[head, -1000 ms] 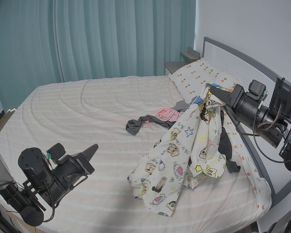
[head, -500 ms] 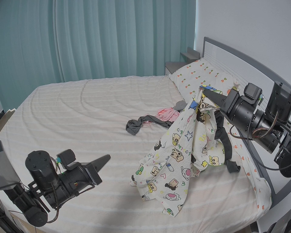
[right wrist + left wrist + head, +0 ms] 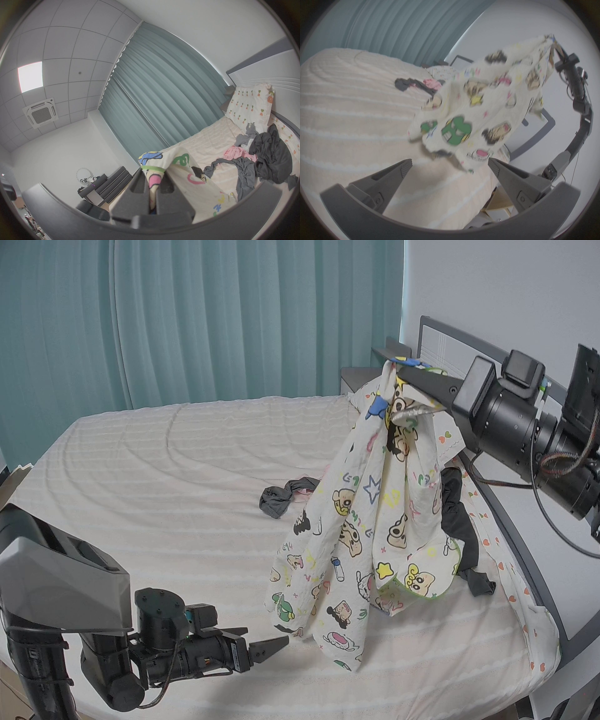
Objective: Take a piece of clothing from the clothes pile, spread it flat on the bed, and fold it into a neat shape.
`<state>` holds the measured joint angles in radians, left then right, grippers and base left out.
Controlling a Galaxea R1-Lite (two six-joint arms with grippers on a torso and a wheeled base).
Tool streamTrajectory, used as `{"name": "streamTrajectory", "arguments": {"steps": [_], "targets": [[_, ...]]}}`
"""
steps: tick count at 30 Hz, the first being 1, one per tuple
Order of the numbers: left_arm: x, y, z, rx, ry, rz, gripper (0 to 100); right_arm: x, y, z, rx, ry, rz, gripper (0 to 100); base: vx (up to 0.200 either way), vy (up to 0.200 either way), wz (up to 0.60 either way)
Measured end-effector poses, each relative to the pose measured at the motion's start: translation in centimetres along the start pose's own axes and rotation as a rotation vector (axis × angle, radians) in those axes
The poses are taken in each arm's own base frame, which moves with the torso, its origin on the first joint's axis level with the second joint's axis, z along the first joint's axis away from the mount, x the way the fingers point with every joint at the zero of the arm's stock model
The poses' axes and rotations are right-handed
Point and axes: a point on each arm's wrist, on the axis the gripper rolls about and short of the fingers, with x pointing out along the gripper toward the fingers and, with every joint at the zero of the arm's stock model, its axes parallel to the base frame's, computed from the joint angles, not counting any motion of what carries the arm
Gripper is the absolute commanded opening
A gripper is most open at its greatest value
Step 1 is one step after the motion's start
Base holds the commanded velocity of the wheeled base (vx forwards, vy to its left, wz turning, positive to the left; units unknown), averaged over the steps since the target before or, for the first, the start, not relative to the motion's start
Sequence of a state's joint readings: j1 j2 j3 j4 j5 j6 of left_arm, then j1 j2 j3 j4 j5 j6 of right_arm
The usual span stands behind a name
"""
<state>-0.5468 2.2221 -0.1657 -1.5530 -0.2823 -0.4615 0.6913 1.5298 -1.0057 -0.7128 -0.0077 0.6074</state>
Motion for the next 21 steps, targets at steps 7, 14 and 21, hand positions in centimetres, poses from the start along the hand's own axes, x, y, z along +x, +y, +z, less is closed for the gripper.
{"name": "streamTrajectory", "arguments": {"steps": [7,14,21], "targets": [[1.1,0.4,-1.4,-0.045,0.062,0.008,100,0.7,0.9,0.9,0.003,-0.02,0.018,0,0.0,0.0,0.0],[2.3,-0.4,-1.6,-0.221,0.068,-0.021,100,0.8,1.5,1.0,0.007,-0.021,0.037,0,0.0,0.0,0.0],[4.0,-1.6,-1.1,-0.218,0.015,-0.046,100,0.9,2.0,1.2,0.009,-0.016,0.043,0,0.0,0.0,0.0]]}}
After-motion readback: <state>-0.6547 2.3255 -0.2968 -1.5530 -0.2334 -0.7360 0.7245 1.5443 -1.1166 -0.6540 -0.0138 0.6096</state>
